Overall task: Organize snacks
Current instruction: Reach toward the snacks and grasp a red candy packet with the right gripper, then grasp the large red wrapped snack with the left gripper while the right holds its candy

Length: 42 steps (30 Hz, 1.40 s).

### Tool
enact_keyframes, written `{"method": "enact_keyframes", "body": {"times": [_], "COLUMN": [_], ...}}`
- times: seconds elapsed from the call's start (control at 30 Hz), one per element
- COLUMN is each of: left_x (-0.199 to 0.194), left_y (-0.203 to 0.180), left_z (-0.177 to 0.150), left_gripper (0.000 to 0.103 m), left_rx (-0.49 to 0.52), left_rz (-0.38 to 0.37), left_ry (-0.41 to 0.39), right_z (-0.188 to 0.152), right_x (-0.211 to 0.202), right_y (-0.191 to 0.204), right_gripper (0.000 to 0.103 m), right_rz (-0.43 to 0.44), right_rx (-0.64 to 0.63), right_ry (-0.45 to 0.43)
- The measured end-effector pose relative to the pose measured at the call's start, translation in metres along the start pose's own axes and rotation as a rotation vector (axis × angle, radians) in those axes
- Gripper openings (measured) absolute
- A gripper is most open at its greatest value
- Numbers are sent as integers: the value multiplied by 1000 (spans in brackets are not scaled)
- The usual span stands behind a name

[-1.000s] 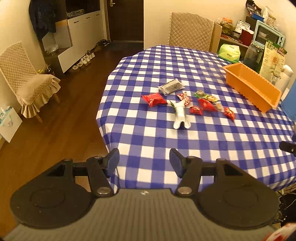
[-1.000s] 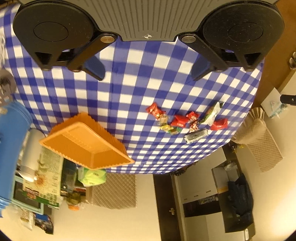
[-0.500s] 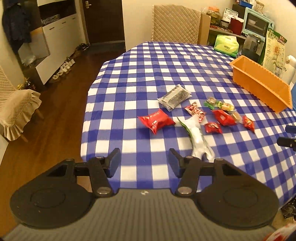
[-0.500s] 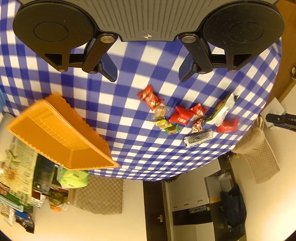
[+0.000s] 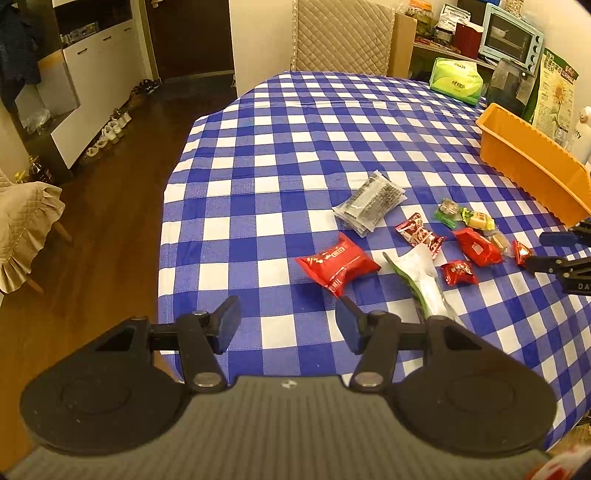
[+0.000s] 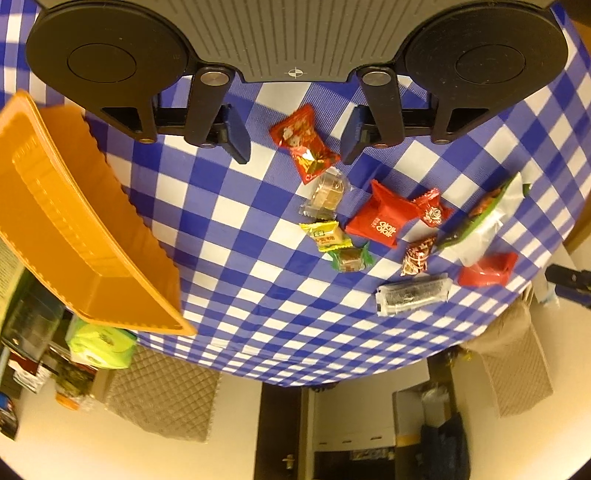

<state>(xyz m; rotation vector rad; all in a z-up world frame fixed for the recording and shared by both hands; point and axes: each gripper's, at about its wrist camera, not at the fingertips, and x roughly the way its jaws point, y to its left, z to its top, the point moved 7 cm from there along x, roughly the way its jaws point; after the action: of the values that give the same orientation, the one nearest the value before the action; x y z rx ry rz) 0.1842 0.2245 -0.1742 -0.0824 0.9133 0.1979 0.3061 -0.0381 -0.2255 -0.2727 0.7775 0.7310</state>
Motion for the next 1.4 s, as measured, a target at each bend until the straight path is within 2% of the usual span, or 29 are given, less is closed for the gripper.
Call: {"method": "enact_keyframes", "body": {"times": [0.27,0.33,0.37,0.77,1.3,1.4], "left_x": [8,10,11,25,68,74], "left_y": [4,4,3,-17,-46,-51], "left_z": [4,5,6,17,29,29], "left_gripper": [54,53,53,51,51,45], "left_rx": [17,27,33,166,397,414], "left_rz": [-25,-33,-36,-80,-134,-152], "left_ry": [7,6,6,-4,35,47], "right_z": [2,1,0,-2,-19,-24], "right_x": [17,19,19,1,-39,-46], "right_y": [3,5,6,-2,-30,-34], "right_gripper": [43,32,31,29,29,29], "right_rz": [27,37,47,18,-80,-101], "right_rx": [-24,-24,-19,134,401,430], "right_ry": [35,48,51,26,-25,-29]}}
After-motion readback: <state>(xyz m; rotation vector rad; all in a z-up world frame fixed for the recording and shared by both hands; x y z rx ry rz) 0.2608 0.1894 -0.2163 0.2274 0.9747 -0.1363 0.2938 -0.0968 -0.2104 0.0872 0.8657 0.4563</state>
